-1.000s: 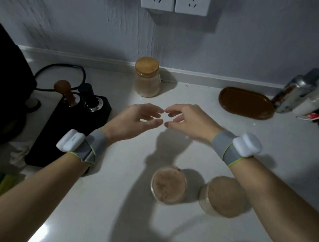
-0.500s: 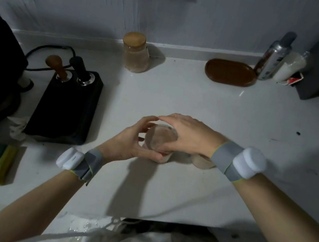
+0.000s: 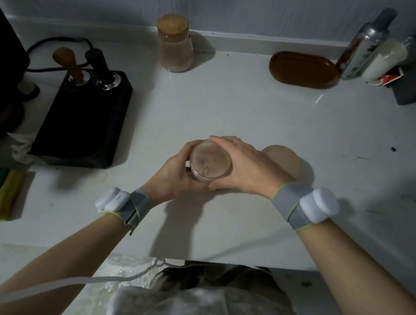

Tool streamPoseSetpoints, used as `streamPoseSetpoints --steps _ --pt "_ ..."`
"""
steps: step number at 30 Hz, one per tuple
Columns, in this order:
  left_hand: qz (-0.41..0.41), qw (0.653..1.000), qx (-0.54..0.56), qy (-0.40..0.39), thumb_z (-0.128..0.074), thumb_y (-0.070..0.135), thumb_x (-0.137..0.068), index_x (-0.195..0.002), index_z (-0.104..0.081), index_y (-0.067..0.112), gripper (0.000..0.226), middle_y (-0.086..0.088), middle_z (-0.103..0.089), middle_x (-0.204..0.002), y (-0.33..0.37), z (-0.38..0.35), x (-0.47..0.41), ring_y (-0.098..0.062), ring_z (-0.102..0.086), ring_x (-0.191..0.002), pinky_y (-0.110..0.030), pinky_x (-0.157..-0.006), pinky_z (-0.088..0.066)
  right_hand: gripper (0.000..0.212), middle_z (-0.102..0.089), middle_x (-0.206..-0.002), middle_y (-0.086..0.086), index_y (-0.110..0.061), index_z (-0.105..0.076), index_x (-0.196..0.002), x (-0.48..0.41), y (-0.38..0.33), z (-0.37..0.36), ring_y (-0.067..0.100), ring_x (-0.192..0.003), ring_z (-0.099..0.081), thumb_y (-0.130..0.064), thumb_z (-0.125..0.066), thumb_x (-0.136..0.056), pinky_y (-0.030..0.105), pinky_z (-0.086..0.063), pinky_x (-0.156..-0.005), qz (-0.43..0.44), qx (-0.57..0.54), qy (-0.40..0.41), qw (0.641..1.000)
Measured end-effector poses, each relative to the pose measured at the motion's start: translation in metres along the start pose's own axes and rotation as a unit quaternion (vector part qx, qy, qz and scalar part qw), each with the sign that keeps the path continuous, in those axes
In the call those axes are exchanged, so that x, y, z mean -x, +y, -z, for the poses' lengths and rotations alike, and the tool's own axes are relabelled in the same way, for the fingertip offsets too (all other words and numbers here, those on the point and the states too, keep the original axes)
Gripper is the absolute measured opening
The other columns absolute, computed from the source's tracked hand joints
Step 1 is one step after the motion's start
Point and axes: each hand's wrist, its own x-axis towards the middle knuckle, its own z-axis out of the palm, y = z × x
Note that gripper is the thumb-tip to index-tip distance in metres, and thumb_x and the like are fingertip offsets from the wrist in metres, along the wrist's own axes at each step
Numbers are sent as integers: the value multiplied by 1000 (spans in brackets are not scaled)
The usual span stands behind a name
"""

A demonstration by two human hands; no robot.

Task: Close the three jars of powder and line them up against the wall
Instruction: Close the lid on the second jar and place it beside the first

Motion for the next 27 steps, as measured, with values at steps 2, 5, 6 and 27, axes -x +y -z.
streamPoseSetpoints --steps 2,5,6,27 --pt "7 1000 11 12 -93 6 -65 -141 -46 14 90 17 -60 -122 -2 -2 -2 15 -61 -106 -10 -85 -49 108 -40 -151 -4 -28 -30 -151 1 -1 -1 18 -133 -45 -52 -84 -60 38 -42 -104 -1 18 16 1000" --pt "9 999 20 23 -95 7 -63 -139 -49 15 90 13 -63 -123 -5 -3 -2 10 -62 -108 -12 -86 -50 106 -43 -149 -1 -24 -32 -151 4 -4 -1 19 -132 -45 -52 -83 -62 34 -42 -101 -9 32 41 999" --pt "7 999 20 27 -96 8 -62 -139 -49 15 90 12 -64 -123 -6 -3 -2 9 -62 -108 -12 -86 -50 105 -44 -147 0 -22 -33 -150 5 -7 -2 20 -131 -46 -52 -83 -62 32 -41 -99 -14 34 47 998" --pt "0 1000 13 21 -96 28 -59 -139 -49 16 93 7 -68 -122 -4 1 -4 -1 -68 -107 -24 -92 -56 96 -35 -146 8 -23 -34 -147 -3 -33 -7 25 -133 -39 -63 -71 -69 38 -44 -94 -30 66 62 995"
